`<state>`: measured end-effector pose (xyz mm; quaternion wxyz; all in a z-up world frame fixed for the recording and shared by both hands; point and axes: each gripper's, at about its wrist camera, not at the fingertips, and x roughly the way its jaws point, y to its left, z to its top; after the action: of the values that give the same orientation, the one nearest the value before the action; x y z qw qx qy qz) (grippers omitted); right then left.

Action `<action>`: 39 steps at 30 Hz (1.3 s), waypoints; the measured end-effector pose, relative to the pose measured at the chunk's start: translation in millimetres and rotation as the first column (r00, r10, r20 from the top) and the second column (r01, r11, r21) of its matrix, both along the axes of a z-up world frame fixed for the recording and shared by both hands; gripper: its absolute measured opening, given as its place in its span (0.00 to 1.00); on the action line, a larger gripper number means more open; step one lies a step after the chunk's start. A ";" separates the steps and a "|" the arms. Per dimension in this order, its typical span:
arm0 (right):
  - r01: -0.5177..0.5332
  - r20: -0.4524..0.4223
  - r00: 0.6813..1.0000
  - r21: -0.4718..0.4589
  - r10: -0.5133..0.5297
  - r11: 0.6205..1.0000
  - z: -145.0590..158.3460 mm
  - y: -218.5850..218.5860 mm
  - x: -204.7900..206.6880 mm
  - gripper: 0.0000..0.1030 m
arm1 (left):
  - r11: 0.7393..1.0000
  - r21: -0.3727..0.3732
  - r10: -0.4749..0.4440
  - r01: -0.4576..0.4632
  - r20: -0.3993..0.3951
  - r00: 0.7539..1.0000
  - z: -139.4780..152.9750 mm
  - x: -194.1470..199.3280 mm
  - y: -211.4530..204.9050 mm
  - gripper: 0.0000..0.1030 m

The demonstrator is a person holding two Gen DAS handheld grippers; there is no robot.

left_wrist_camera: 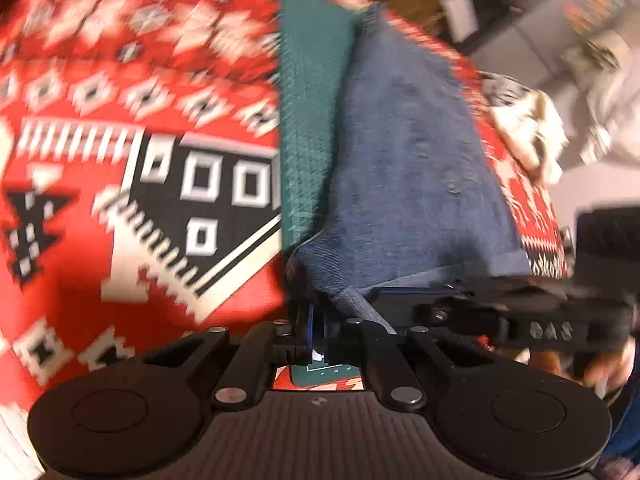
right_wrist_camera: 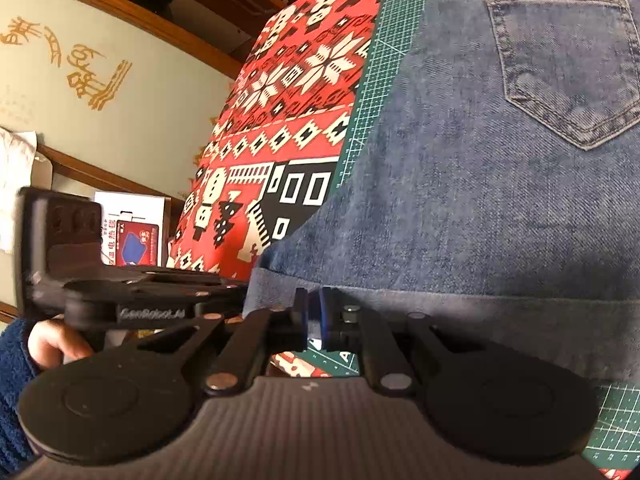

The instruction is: Fold clothes

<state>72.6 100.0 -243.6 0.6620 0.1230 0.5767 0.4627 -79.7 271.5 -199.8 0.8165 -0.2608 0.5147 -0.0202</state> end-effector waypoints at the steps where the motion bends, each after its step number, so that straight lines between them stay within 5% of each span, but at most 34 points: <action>1: -0.001 0.005 1.000 0.003 0.001 1.000 1.0 0.2 -0.3 0.08 | 0.998 0.042 -0.040 0.038 0.036 0.999 4.8 -4.3 -5.4 0.04; 4: 0.001 0.004 1.000 -0.005 -0.001 1.000 -0.7 2.3 0.1 0.08 | 0.982 0.139 -0.137 0.127 0.066 0.988 8.1 -14.3 -16.3 0.04; 12: -0.024 0.005 1.000 -0.044 0.024 0.999 -6.5 4.6 -7.7 0.03 | 0.995 0.084 -0.056 0.057 -0.017 0.998 5.2 -22.7 2.9 0.04; 21: 0.024 0.113 0.994 -0.088 -0.014 0.996 16.3 -14.4 -0.6 0.09 | 0.999 0.052 -0.006 -0.003 0.173 0.985 42.0 -23.9 -4.3 0.04; 25: 0.052 0.092 0.995 -0.111 -0.042 0.992 11.3 -30.5 6.0 0.08 | 0.998 0.064 -0.036 0.028 0.125 0.992 21.6 7.0 -25.1 0.04; 29: 0.073 0.073 0.995 -0.097 -0.066 0.993 4.8 -44.6 7.3 0.00 | 0.981 0.183 -0.068 0.058 0.052 0.996 6.4 9.1 -33.7 0.04; 37: 0.182 0.035 0.983 -0.066 -0.180 0.981 -0.5 -104.5 17.4 0.00 | 0.966 0.257 -0.002 -0.002 0.014 1.000 -7.0 -8.2 -12.7 0.03; 39: 0.221 0.033 0.975 -0.066 -0.219 0.973 -0.8 -124.5 21.5 0.00 | 0.975 0.222 0.015 -0.017 0.012 1.000 -11.8 -13.2 -6.9 0.04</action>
<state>94.1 -24.4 -244.4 0.7202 0.1573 0.5669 0.3677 -92.9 264.6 -211.5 0.8433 -0.1718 0.5074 0.0428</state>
